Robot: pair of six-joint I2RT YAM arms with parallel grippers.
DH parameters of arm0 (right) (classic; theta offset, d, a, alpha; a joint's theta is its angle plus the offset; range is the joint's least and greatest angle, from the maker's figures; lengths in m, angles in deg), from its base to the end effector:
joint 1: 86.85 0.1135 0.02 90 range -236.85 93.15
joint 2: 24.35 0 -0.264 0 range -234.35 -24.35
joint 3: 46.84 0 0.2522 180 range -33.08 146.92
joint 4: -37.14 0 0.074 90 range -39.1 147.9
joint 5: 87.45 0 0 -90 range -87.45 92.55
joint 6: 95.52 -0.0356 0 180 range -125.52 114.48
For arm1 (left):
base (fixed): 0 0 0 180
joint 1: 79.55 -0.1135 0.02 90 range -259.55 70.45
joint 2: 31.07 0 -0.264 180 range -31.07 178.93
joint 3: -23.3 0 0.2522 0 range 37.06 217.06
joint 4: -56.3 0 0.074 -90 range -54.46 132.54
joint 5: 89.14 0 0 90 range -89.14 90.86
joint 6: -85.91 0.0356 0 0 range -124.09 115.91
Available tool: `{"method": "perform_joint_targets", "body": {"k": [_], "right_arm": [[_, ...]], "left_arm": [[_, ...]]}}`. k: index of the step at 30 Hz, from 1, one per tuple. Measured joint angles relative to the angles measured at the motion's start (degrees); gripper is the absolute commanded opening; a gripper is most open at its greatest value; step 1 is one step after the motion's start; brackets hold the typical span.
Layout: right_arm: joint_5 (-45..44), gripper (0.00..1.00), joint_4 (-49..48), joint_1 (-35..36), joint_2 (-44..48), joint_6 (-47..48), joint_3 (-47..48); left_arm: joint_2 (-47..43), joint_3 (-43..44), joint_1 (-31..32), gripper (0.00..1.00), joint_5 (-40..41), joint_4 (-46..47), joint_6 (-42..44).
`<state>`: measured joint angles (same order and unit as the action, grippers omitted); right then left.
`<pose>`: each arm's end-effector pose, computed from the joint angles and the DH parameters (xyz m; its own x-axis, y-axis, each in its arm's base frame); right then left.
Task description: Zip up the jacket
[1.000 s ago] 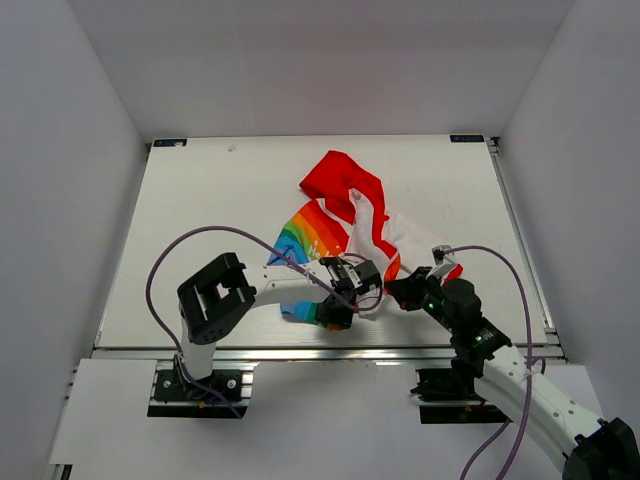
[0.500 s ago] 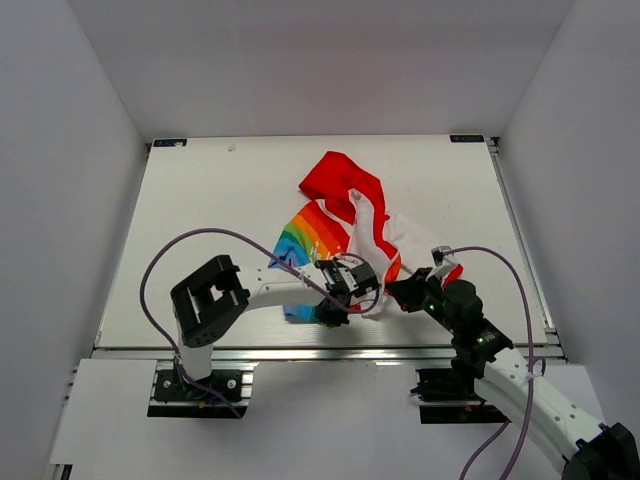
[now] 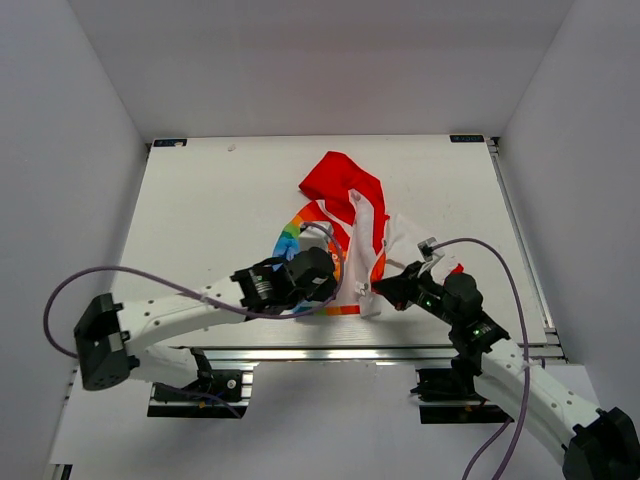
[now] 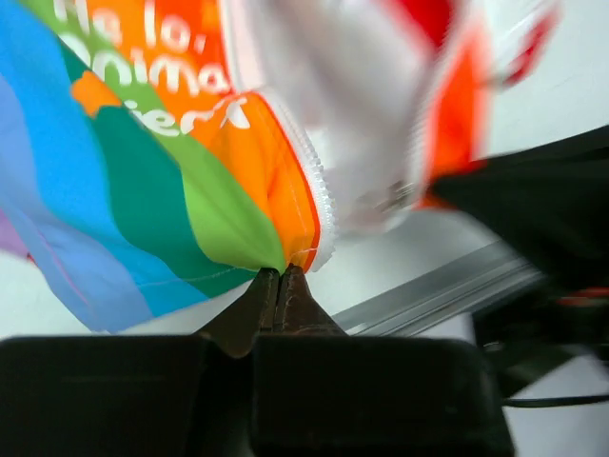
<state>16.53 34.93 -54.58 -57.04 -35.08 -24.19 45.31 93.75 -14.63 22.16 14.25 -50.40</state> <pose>0.1254 0.0893 0.1973 -0.4556 0.2785 -0.8455 -0.5699 0.6384 0.5174 0.1306 -0.2485 0.2644 -0.7532 0.0200 -0.6575 0.2840 0.9115 -0.2976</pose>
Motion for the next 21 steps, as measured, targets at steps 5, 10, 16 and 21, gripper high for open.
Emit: {"method": "perform_joint_targets", "body": {"k": [5, 10, 16, 21], "right_arm": [[5.01, 0.0, -8.13, 0.0, -4.0, -0.68, 0.87], [7.85, 0.0, -16.85, 0.0, -6.38, -3.43, 0.85], [10.43, 0.0, -25.33, 0.0, -8.48, -6.27, 0.85], [10.86, 0.0, -28.17, 0.0, -9.22, -7.17, 0.85]], "left_arm": [[-8.35, -3.58, -0.11, 0.0, 2.75, 10.27, 0.85], [-8.79, -4.72, -0.11, 0.0, 4.48, 14.93, 0.74], [-7.04, -4.72, -0.11, 0.0, 5.11, 16.76, -0.94], [-7.02, -4.74, -0.11, 0.0, 5.29, 17.62, -2.21]]}}
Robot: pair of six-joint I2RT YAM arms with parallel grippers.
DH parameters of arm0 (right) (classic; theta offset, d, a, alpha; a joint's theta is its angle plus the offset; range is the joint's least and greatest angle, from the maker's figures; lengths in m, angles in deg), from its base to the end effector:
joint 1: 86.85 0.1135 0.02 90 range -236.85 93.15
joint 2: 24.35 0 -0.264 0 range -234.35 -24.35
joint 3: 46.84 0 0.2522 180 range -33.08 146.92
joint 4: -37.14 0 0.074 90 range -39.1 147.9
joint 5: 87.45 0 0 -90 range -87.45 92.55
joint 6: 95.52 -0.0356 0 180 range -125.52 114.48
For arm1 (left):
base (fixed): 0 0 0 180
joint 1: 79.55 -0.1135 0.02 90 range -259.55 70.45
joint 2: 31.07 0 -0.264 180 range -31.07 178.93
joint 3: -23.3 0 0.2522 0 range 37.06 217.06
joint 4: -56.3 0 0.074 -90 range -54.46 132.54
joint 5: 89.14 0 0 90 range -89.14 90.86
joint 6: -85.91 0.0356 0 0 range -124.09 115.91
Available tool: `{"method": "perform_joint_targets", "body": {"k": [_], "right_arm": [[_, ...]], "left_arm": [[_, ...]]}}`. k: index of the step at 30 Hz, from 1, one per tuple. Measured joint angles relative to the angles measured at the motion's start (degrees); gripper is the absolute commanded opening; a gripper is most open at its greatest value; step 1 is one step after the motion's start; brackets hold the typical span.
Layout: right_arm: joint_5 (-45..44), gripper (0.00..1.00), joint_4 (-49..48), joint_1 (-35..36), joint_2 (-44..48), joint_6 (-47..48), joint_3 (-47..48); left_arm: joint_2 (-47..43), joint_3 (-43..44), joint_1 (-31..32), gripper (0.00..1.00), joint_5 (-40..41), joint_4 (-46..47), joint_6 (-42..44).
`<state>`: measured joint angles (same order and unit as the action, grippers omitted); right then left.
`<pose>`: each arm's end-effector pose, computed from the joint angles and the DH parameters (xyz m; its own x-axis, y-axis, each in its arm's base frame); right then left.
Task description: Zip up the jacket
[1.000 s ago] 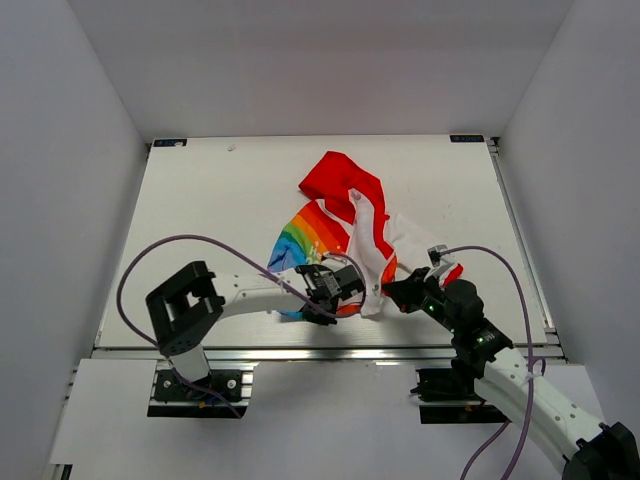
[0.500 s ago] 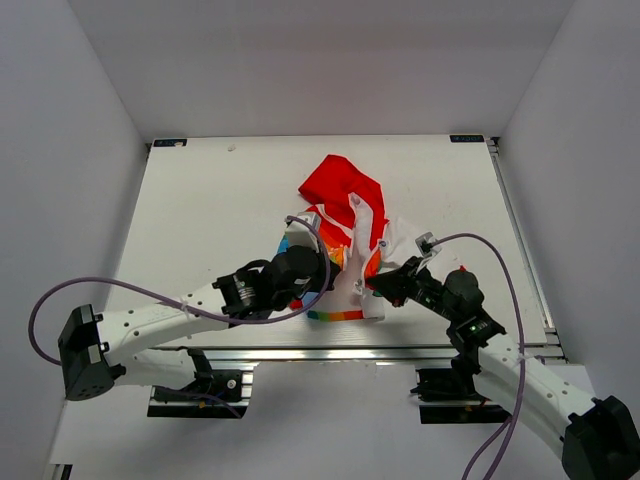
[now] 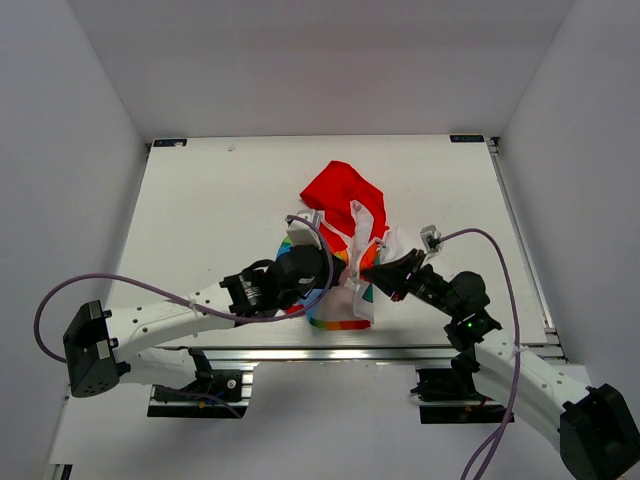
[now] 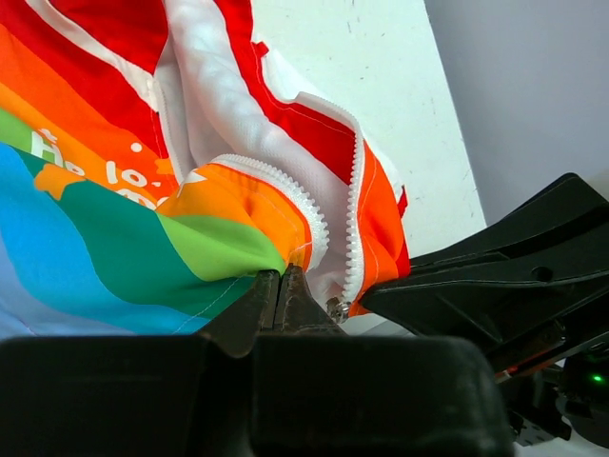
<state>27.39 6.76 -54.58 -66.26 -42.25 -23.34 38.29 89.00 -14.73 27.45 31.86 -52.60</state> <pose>0.1331 0.1017 0.2322 -0.3570 0.4164 -0.8361 -0.7717 0.3729 0.5152 0.1301 -0.2394 0.2946 -0.6131 -0.2703 -0.7423 0.2747 0.8081 -0.5211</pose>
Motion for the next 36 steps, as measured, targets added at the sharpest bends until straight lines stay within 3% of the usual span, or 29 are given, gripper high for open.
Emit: {"method": "perform_joint_targets", "body": {"k": [36], "right_arm": [[-3.45, 0.0, -2.45, 0.0, -3.04, -1.9, 0.0]], "left_arm": [[-1.68, -2.51, 0.0, 0.0, -1.57, 3.45, -2.01]]}}
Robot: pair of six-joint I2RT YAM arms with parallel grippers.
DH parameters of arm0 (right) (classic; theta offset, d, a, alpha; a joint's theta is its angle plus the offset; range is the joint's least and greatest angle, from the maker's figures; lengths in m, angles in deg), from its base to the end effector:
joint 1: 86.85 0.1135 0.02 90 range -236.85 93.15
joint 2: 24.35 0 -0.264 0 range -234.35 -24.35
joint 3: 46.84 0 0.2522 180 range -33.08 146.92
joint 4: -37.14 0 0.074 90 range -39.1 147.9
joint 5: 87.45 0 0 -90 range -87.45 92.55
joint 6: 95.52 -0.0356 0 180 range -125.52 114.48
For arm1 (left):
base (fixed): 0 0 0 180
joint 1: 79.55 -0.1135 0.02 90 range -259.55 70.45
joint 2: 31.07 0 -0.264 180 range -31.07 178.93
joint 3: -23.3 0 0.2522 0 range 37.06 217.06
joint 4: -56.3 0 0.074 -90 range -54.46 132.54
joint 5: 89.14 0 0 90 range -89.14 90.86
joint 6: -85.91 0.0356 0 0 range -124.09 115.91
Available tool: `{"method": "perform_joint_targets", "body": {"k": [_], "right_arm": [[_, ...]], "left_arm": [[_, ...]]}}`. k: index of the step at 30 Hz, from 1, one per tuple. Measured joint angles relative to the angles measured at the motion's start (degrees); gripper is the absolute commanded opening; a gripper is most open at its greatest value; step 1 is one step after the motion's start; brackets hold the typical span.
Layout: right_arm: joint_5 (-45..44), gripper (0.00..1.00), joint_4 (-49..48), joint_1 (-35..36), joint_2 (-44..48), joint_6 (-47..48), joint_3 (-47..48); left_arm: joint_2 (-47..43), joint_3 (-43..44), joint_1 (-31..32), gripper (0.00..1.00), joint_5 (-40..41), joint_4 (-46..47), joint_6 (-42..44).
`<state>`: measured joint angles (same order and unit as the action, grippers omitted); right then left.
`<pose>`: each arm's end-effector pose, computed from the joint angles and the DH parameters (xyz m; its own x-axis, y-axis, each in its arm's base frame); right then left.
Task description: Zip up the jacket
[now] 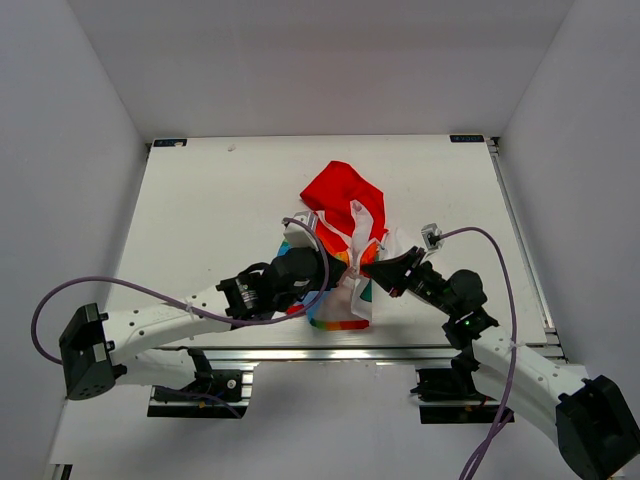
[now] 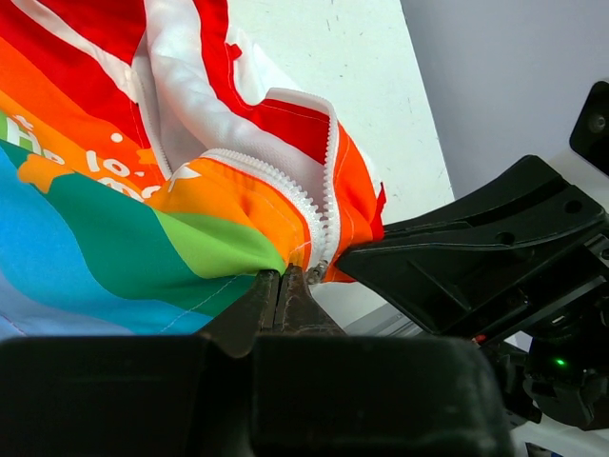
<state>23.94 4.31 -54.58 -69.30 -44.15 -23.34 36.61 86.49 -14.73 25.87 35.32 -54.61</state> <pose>0.1393 0.1033 0.2289 -0.3688 0.4546 -0.8108 -0.7287 0.4001 0.5558 0.1273 -0.2353 0.2923 -0.6240 -0.3168 -0.7143 0.2770 0.7652 -0.5812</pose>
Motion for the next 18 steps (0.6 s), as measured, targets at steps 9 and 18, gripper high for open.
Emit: {"method": "perform_joint_targets", "body": {"k": [9, 18], "right_arm": [[-0.07, 0.0, 0.37, 0.0, 1.11, 0.15, 0.0], [-0.28, 0.0, 0.35, 0.0, 2.1, 0.13, 0.0]], "left_arm": [[-0.59, 0.0, 0.0, 0.0, -0.59, 0.04, -0.02], [-0.61, 0.0, 0.0, 0.0, -1.73, 0.13, -0.2]]}}
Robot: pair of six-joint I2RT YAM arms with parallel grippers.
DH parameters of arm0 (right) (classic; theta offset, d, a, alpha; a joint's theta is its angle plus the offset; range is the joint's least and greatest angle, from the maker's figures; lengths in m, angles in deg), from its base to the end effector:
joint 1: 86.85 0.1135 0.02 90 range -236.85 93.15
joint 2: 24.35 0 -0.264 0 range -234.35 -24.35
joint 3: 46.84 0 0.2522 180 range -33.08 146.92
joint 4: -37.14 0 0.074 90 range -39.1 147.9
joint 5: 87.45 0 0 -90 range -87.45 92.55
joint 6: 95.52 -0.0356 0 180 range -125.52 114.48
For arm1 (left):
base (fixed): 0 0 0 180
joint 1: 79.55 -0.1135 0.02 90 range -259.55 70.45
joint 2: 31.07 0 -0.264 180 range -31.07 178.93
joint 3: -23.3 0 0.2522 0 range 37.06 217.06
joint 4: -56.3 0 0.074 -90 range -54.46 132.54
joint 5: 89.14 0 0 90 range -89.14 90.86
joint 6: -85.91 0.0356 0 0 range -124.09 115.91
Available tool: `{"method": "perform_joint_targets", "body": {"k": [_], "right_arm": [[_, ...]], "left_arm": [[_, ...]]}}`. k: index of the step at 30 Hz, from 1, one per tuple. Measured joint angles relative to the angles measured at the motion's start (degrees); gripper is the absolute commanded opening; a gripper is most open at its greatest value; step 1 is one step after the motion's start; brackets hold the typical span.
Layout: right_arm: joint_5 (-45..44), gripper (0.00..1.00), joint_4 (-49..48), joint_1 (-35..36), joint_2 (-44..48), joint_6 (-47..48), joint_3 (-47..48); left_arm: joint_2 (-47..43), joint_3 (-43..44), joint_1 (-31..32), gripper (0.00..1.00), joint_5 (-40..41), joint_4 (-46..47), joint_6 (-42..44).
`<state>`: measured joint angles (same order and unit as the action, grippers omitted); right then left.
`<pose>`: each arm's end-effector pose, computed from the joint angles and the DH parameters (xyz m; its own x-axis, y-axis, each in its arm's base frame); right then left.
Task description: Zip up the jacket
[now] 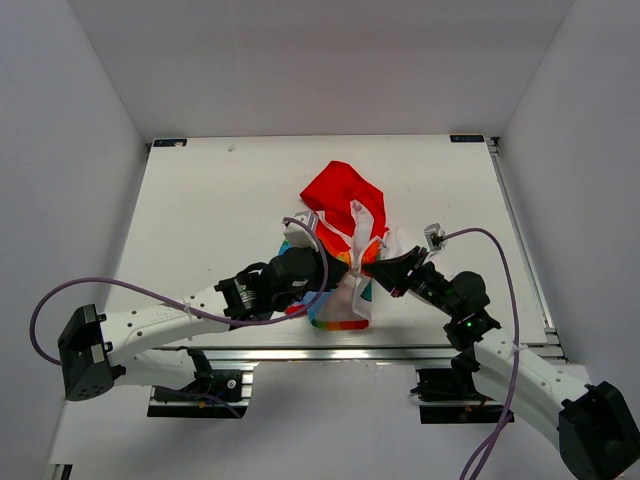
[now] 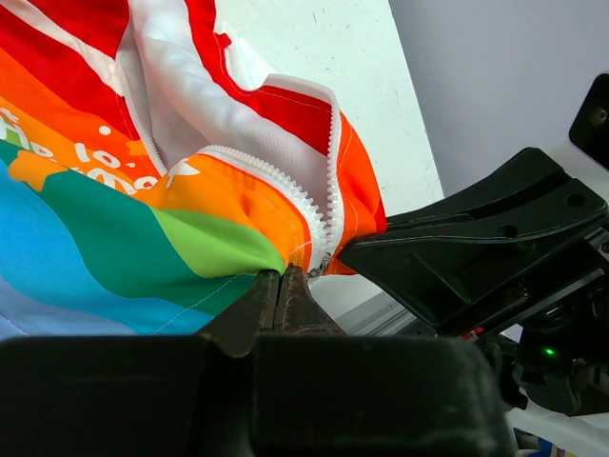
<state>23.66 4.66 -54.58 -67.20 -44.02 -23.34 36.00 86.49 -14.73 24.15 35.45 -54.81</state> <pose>0.1359 0.1010 0.2338 -0.3444 0.4694 -0.8131 -0.7415 0.3953 0.5422 0.1258 -0.2344 0.2949 -0.6378 -0.3144 -0.7031 0.2918 0.7462 -0.5984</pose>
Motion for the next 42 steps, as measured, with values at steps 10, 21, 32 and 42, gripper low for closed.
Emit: {"method": "perform_joint_targets", "body": {"k": [10, 21, 32, 42], "right_arm": [[0.04, 0.0, -0.28, 0.0, -0.5, -0.15, 0.0], [0.07, 0.0, 1.88, 0.0, 1.99, -0.15, -0.15], [0.11, 0.0, 2.95, 0.0, 2.43, -0.15, -0.17], [0.55, 0.0, 2.78, 0.0, 2.29, -0.44, -0.17]], "left_arm": [[0.0, -0.02, 0.0, 0.0, -0.28, 0.28, -0.44], [-0.59, -0.11, 0.0, 0.0, 0.35, 0.26, -1.11], [-1.31, -0.31, 0.0, 0.0, 0.72, 0.28, -1.42], [-1.14, -0.31, 0.0, 0.0, 0.63, 0.31, -1.42]]}}
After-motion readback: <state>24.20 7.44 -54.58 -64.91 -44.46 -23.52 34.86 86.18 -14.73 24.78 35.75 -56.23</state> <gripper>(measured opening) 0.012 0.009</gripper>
